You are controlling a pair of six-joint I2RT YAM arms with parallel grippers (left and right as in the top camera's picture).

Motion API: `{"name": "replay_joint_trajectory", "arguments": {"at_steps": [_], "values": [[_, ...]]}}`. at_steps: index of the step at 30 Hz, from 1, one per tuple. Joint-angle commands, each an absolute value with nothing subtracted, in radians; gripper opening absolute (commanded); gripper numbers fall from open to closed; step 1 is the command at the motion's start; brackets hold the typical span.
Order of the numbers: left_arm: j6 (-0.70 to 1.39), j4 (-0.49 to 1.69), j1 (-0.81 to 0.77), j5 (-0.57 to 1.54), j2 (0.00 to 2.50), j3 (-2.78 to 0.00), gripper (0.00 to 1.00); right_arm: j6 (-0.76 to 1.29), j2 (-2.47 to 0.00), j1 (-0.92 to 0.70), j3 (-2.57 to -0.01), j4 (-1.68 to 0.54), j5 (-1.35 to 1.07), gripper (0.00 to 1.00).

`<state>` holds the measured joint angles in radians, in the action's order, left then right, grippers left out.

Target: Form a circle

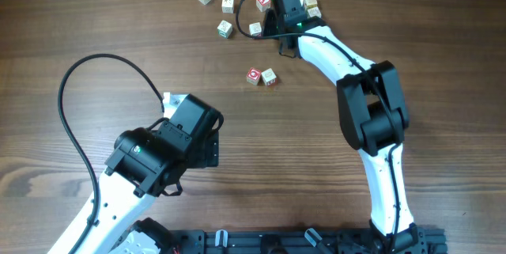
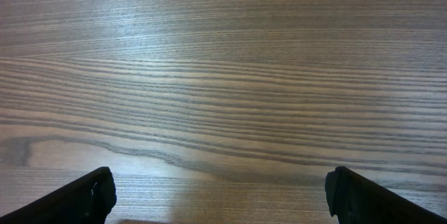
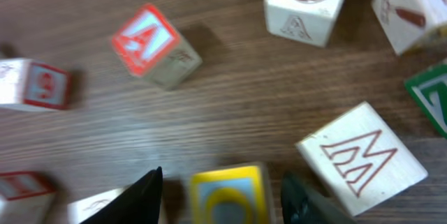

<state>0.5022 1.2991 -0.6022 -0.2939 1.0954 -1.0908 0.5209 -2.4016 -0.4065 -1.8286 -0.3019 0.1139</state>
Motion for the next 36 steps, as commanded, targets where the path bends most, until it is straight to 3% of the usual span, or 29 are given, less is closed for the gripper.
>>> {"name": "replay_joint_trajectory", "arguments": {"at_steps": [1,9,18,28,36], "values": [[0.504,1.299,-0.598,-0.307,1.089,-1.086,1.0,0.534,-2.445,-0.41,-1.849,-0.282,0.185,0.51],[0.504,1.299,-0.598,-0.307,1.089,-1.086,1.0,0.522,-2.446,-0.408,-1.849,-0.249,0.195,0.18],[0.504,1.299,-0.598,-0.307,1.089,-1.086,1.0,0.452,-2.23,-0.406,-1.85,-0.51,0.195,0.14],[0.504,1.299,-0.598,-0.307,1.089,-1.086,1.0,0.553,-1.992,-0.419,-1.848,-1.148,0.074,0.05],[0.504,1.299,-0.598,-0.307,1.089,-1.086,1.0,0.638,-1.992,-0.556,-1.67,-1.141,0.023,0.04]]}}
